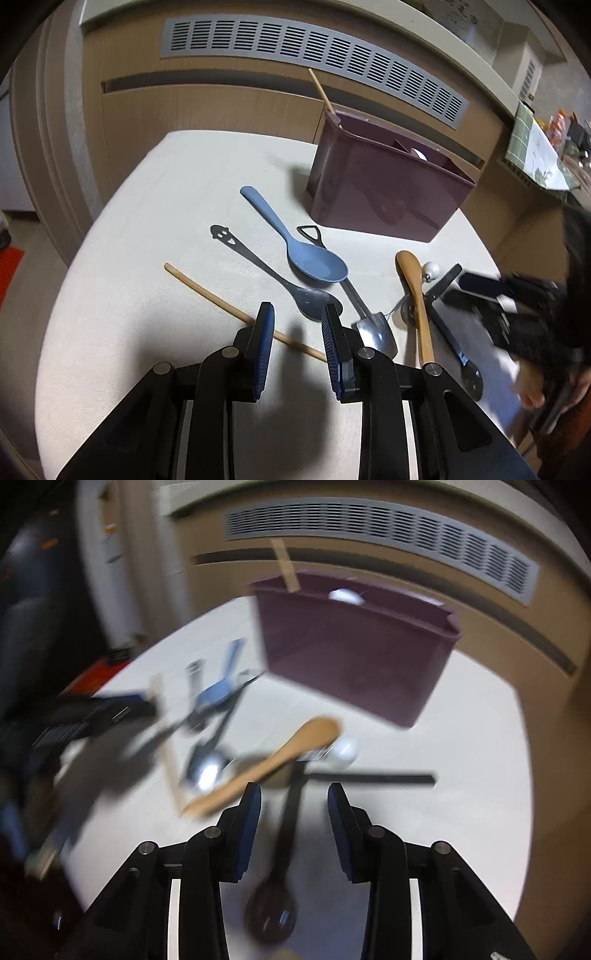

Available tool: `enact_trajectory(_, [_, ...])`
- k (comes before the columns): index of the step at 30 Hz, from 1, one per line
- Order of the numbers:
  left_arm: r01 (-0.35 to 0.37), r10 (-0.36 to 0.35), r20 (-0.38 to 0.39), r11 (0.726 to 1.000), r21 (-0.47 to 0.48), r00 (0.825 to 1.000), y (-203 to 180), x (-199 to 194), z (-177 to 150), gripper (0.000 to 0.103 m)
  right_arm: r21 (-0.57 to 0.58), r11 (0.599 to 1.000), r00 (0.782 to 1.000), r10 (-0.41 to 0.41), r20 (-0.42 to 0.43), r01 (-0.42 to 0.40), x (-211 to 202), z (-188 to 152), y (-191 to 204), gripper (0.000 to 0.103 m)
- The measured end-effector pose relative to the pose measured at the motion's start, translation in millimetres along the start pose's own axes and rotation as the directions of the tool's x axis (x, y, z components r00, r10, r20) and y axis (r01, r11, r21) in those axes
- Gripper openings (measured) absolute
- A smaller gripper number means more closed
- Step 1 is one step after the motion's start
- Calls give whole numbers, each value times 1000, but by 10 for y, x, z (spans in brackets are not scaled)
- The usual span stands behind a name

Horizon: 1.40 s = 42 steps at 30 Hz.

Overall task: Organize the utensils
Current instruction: 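Move the right tool to the wooden spoon and grasp its handle, then grasp the white ball with the left tool while the right tool lifts the wooden spoon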

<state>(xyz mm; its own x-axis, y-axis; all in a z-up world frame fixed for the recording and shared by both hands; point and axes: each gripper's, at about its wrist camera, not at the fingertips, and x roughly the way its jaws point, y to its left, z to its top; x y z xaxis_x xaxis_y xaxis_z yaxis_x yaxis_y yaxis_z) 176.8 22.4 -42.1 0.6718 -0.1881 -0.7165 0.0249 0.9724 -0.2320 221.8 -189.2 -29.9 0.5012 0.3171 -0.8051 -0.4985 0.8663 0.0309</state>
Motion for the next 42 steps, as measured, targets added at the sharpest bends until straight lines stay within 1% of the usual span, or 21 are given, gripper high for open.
enact_trajectory(4, [-6, 6, -5, 1000, 5, 1000, 34, 11, -18, 28, 162, 987, 1000, 3, -24, 1, 265, 260, -104, 35])
enact_trajectory(5, [-6, 6, -5, 1000, 2, 1000, 50, 13, -25, 28, 183, 983, 1000, -1, -3, 1, 297, 311, -100, 35])
enact_trajectory(7, [-2, 2, -5, 1000, -11, 1000, 100, 23, -35, 28, 186, 981, 999, -45, -15, 47, 367, 390, -47, 35])
enact_trajectory(9, [-2, 2, -7, 1000, -25, 1000, 162, 33, -40, 28, 142, 983, 991, -108, -81, 119, 547, 457, 41, 34])
enact_trajectory(11, [-4, 4, -6, 999, -35, 1000, 210, 31, -49, 28, 103, 983, 985, -139, -106, 150, 640, 460, 105, 36])
enact_trajectory(12, [-5, 4, -5, 999, -41, 1000, 237, 31, -52, 28, 89, 984, 985, -146, -95, 155, 641, 451, 128, 37])
enact_trajectory(14, [-3, 3, -9, 998, -55, 1000, 291, 41, -52, 28, 86, 987, 987, -130, -94, 139, 607, 415, 154, 34])
enact_trajectory(16, [-2, 1, -12, 998, -69, 1000, 337, 48, -47, 28, 110, 990, 994, -77, -78, 85, 519, 377, 106, 29])
enact_trajectory(17, [-1, 0, -11, 997, -73, 1000, 342, 48, -38, 28, 113, 991, 996, -65, -59, 71, 448, 349, 90, 24])
enact_trajectory(18, [2, -3, -10, 997, -78, 1000, 349, 48, -34, 28, 108, 991, 996, -77, -38, 80, 361, 316, 84, 20])
enact_trajectory(19, [10, -10, -9, 996, -86, 1000, 356, 54, -27, 28, 103, 990, 996, -91, -20, 92, 293, 289, 77, 9])
enact_trajectory(22, [18, -19, -9, 994, -112, 1000, 358, 73, -15, 28, 101, 990, 995, -97, 38, 93, 53, 171, 17, 7])
enact_trajectory(25, [10, -12, -15, 993, -114, 1000, 332, 88, -2, 28, 123, 990, 995, -72, 66, 64, -142, 39, -80, 7])
enact_trajectory(27, [14, -16, -20, 994, -107, 1000, 295, 88, 15, 28, 153, 987, 996, -55, 73, 43, -215, -60, -160, 7])
enact_trajectory(29, [38, -40, -24, 995, -92, 999, 209, 83, 26, 28, 174, 984, 995, -55, 88, 39, -186, -107, -243, 7])
enact_trajectory(32, [98, -99, -50, 995, -25, 994, -68, 121, -4, 29, 201, 979, 992, -50, 119, 25, -285, -205, -315, 7])
enact_trajectory(34, [120, -118, -60, 992, 25, 991, -250, 147, -25, 29, 212, 977, 989, -53, 137, 23, -342, -304, -363, 7])
enact_trajectory(37, [163, -155, -62, 975, 149, 986, -601, 181, 6, 29, 229, 972, 987, -79, 143, 44, -406, -406, -470, 7])
enact_trajectory(38, [181, -171, -66, 966, 186, 983, -705, 197, 34, 29, 238, 970, 986, -81, 145, 45, -419, -429, -502, 7])
enact_trajectory(40, [236, -218, -92, 928, 290, 972, -971, 276, 135, 29, 260, 965, 986, -74, 147, 34, -427, -478, -568, 7])
enact_trajectory(42, [257, -230, -113, 883, 392, 966, -1196, 375, 196, 29, 283, 959, 985, -65, 158, 18, -466, -538, -632, 8])
